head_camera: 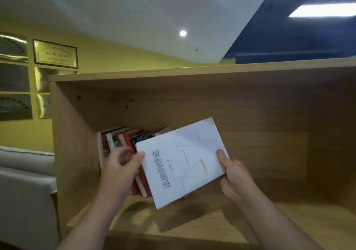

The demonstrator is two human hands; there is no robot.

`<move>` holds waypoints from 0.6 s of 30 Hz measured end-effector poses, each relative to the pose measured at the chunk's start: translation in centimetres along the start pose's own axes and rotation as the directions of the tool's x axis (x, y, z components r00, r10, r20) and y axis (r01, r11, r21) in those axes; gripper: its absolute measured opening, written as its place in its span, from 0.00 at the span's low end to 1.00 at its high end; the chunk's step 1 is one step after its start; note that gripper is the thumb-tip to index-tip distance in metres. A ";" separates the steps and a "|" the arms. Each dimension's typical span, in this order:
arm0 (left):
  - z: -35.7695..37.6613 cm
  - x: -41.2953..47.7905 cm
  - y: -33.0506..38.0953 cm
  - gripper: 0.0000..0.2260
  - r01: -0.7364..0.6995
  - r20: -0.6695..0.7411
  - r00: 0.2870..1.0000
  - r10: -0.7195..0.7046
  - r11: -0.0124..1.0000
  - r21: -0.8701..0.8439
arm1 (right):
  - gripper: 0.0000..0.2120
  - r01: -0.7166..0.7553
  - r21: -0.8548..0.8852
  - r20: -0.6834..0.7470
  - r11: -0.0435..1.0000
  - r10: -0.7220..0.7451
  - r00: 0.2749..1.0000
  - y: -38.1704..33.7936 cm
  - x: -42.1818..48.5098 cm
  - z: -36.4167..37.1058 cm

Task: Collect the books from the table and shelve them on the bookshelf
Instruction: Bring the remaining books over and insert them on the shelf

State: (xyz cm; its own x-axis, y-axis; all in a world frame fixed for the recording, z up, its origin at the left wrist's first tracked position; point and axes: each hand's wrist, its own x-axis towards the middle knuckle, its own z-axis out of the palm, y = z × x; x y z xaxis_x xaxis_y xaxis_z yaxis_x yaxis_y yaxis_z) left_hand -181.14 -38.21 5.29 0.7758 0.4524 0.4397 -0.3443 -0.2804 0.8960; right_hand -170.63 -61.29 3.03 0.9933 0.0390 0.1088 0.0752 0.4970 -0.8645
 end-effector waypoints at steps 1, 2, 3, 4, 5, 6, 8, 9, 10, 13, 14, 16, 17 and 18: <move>1.1 -0.2 -0.7 0.11 0.077 0.131 0.989 -0.073 0.997 -0.023 | 0.15 -0.035 0.052 -0.040 0.998 0.037 0.999 0.6 0.5 -0.2; 2.3 -0.4 -1.3 0.12 0.135 0.245 0.962 -0.125 0.991 -0.026 | 0.15 -0.061 0.089 -0.069 0.994 0.068 0.995 1.2 1.0 -0.3; 3.5 -0.4 -1.8 0.14 0.175 0.285 0.946 -0.155 0.983 -0.046 | 0.14 -0.097 0.119 -0.085 0.988 0.107 0.991 1.7 1.5 -0.4; 4.5 -0.2 -1.9 0.15 0.190 0.270 0.949 -0.165 0.979 -0.071 | 0.13 -0.135 0.129 -0.104 0.982 0.149 0.983 2.5 2.3 -0.5; 5.2 0.4 -1.8 0.16 0.176 0.226 0.962 -0.154 0.981 -0.084 | 0.14 -0.174 0.078 -0.119 0.982 0.183 0.976 3.1 2.6 -0.5; 5.7 1.2 -1.4 0.15 0.151 0.191 0.972 -0.134 0.985 -0.079 | 0.15 -0.197 -0.042 -0.123 0.979 0.191 0.974 3.7 2.9 -0.6; 6.3 3.1 -0.1 0.15 0.124 0.175 0.978 -0.113 0.991 -0.049 | 0.17 -0.145 -0.355 -0.092 0.923 0.120 0.988 4.7 3.6 -0.8; 6.6 3.9 0.8 0.15 0.114 0.192 0.975 -0.108 0.993 -0.017 | 0.16 -0.089 -0.450 -0.033 0.889 0.083 0.996 5.0 3.7 -0.8; 6.9 5.0 1.7 0.14 0.105 0.207 0.972 -0.108 0.994 0.027 | 0.20 -0.016 -0.494 0.062 0.869 0.053 0.997 5.1 3.8 -0.9; 8.5 7.7 3.7 0.15 0.156 0.225 0.956 -0.189 0.975 0.157 | 0.32 0.171 -0.659 0.310 0.732 0.057 0.949 5.3 3.5 -0.5; 9.2 8.5 4.0 0.18 0.189 0.229 0.946 -0.231 0.963 0.191 | 0.33 0.245 -0.728 0.363 0.640 0.056 0.930 5.6 3.7 -0.4; 10.3 9.6 3.9 0.19 0.225 0.245 0.926 -0.288 0.940 0.257 | 0.35 0.323 -0.791 0.406 0.520 0.051 0.912 6.1 3.4 0.0; 10.7 9.8 3.7 0.18 0.238 0.252 0.916 -0.311 0.929 0.283 | 0.36 0.305 -0.800 0.392 0.517 0.067 0.917 6.3 3.2 0.2; 11.0 10.0 3.6 0.16 0.250 0.254 0.909 -0.329 0.921 0.300 | 0.37 0.298 -0.808 0.378 0.508 0.061 0.924 6.6 3.3 0.2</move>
State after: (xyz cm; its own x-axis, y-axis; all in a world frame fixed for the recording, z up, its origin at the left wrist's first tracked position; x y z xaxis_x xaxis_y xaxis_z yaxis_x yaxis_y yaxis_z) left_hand -168.75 -44.00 12.23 0.9531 0.2892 0.0891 0.0355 -0.3991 0.9162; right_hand -166.86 -57.69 -2.18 0.8888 0.3943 0.2338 0.4050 -0.4367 -0.8033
